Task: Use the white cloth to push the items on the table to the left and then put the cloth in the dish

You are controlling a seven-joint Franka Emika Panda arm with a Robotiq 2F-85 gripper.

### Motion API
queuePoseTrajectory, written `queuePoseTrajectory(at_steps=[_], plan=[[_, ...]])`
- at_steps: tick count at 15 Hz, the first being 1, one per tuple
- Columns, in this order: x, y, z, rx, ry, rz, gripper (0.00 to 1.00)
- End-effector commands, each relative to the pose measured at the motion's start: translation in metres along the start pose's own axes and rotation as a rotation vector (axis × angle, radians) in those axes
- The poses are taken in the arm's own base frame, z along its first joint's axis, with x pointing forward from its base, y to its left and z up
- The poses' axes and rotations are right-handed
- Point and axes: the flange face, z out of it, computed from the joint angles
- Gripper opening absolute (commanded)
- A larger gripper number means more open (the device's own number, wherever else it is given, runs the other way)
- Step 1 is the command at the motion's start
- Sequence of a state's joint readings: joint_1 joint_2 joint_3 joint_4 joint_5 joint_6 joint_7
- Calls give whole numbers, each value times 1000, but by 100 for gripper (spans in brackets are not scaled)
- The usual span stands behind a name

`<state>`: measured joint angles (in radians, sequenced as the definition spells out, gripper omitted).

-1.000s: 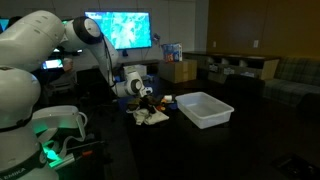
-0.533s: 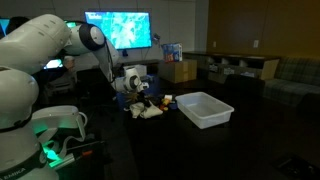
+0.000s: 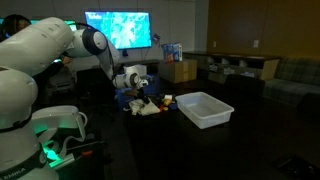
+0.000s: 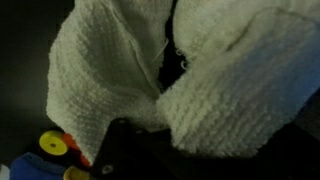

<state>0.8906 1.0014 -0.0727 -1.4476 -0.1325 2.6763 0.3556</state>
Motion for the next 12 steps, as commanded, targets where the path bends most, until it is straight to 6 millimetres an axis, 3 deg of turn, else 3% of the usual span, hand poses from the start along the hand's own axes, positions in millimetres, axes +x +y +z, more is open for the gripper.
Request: queuePoseTrajectory(at_steps=[1, 6, 12], plan=[[11, 14, -18, -2, -9, -14, 0], [5, 41, -57, 6, -92, -28, 0], [-18, 72, -118, -9, -232, -20, 0]])
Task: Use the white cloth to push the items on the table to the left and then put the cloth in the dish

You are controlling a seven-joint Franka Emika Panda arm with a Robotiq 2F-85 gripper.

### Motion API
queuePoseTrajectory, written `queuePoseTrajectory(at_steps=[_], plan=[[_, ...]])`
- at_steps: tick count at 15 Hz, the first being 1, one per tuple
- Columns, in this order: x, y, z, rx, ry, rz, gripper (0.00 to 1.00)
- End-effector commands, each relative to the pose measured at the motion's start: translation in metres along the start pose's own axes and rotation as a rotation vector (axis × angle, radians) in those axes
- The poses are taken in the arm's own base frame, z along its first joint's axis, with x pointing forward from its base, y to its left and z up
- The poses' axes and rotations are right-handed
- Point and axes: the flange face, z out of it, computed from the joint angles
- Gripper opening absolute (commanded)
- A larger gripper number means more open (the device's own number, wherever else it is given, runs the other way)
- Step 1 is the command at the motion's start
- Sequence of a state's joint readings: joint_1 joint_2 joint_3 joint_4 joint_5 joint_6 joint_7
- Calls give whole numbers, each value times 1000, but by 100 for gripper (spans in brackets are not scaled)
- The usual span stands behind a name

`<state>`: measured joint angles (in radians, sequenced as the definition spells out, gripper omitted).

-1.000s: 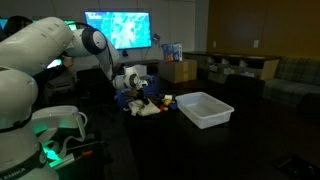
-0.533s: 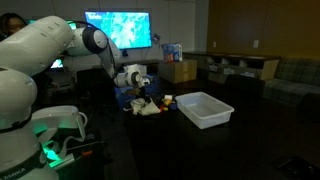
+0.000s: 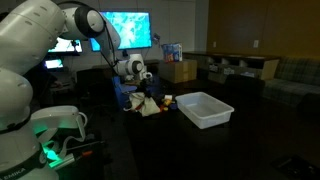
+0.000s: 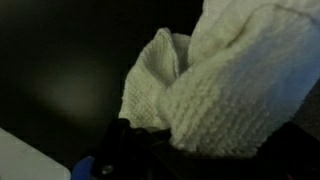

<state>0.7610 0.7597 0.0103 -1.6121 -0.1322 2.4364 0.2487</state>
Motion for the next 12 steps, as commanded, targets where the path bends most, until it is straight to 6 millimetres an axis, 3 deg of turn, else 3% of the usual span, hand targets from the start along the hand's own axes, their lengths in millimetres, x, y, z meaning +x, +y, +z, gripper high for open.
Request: queuePoseTrajectory(at_steps=[1, 6, 8, 12], plan=[[-27, 18, -45, -8, -84, -6, 0], [-28, 52, -85, -38, -169, 30, 0], [-19, 76, -101, -46, -171, 45, 0], [18, 145, -140, -68, -105, 96, 0]])
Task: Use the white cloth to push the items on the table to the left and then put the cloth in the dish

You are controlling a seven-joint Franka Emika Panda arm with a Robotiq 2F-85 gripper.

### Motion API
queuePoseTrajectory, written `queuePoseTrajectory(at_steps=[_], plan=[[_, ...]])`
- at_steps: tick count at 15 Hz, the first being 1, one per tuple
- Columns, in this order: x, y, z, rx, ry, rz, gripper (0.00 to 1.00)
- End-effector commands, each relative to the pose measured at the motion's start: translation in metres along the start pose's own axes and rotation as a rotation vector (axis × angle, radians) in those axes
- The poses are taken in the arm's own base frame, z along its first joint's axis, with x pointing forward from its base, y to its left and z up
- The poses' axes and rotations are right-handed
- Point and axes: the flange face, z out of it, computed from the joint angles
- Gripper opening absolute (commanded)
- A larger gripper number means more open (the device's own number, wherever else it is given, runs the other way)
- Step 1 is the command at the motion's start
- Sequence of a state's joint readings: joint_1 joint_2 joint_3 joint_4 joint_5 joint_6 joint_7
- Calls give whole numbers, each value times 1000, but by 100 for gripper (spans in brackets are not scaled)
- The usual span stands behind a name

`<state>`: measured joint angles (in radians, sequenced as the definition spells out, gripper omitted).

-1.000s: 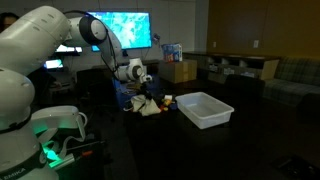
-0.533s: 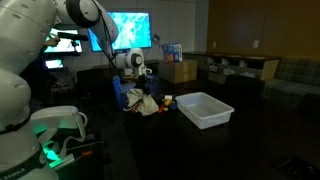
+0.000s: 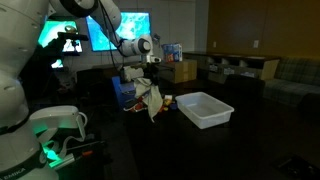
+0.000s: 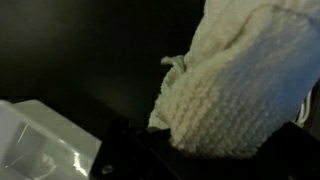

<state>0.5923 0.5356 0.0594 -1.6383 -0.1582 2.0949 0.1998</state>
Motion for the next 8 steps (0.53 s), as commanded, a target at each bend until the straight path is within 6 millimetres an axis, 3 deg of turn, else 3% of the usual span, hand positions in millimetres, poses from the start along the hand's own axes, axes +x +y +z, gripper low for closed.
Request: queuePoseTrajectory(at_steps=[1, 5, 8], plan=[[34, 61, -42, -31, 70, 45, 0], [74, 128, -65, -87, 196, 142, 0], [99, 165, -65, -104, 284, 184, 0]])
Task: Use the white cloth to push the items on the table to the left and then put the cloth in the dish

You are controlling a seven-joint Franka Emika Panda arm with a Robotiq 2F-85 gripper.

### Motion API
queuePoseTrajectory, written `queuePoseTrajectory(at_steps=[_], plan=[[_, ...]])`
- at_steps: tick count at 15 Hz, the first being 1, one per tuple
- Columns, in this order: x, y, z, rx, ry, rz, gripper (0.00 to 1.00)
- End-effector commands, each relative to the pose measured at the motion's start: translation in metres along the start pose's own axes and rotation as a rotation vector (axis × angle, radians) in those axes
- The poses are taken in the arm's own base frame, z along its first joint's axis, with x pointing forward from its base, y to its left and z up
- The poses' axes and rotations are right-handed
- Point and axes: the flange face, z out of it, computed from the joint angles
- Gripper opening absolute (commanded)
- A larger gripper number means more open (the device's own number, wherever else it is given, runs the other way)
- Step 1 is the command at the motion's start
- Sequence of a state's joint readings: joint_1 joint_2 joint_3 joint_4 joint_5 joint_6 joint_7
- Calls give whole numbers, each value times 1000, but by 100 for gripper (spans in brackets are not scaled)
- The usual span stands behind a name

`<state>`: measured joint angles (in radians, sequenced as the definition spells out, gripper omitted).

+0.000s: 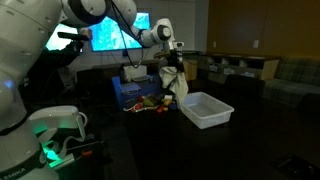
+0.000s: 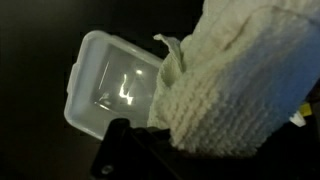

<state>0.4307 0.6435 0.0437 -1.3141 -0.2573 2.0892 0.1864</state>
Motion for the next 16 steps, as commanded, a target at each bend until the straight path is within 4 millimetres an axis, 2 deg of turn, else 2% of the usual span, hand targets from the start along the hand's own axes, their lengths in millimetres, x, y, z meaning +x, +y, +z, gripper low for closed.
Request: queuePoseTrajectory(at_steps=[1, 4, 9, 10, 11, 14, 16], plan=[[45, 27, 13, -20, 119, 37, 0], [65, 33, 32, -19, 204, 67, 0], [83, 45, 71, -50, 283, 147, 0], [84, 50, 79, -61, 292, 178, 25], [84, 55, 84, -74, 271, 186, 26], [84, 65, 91, -107, 275, 221, 49], [83, 66, 82, -99, 265, 237, 63]])
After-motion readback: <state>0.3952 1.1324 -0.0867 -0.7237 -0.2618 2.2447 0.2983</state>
